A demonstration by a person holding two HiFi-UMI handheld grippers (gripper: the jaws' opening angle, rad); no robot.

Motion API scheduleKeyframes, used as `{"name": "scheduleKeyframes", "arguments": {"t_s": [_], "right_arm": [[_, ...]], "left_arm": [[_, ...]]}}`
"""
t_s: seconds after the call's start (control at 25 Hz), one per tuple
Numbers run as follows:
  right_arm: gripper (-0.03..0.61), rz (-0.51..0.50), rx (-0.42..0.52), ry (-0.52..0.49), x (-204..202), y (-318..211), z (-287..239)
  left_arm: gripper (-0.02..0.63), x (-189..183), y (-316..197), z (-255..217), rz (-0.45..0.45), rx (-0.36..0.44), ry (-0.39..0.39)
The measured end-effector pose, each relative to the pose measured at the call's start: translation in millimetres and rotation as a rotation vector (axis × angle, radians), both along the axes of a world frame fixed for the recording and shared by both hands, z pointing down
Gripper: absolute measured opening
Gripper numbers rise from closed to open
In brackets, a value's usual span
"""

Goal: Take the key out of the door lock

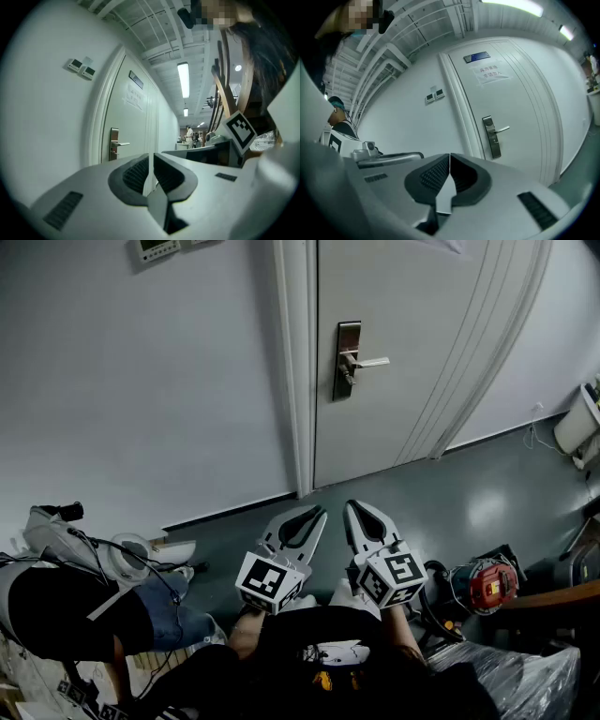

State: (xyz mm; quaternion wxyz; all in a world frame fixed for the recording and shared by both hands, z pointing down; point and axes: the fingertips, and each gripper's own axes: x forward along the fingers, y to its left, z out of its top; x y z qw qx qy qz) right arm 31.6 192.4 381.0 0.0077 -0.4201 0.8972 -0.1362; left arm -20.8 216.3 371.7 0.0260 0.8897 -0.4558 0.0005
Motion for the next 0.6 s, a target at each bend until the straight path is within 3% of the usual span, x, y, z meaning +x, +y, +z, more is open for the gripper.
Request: {"name": "scheduleKeyframes", "arguments": {"t_s": [0.6], "right_arm": [[0.011, -0.051, -0.014, -0.013, -10, -36, 14]], "left_arm": [[0.037, -2, -35, 18, -0.021, -0.032, -0.002]]}}
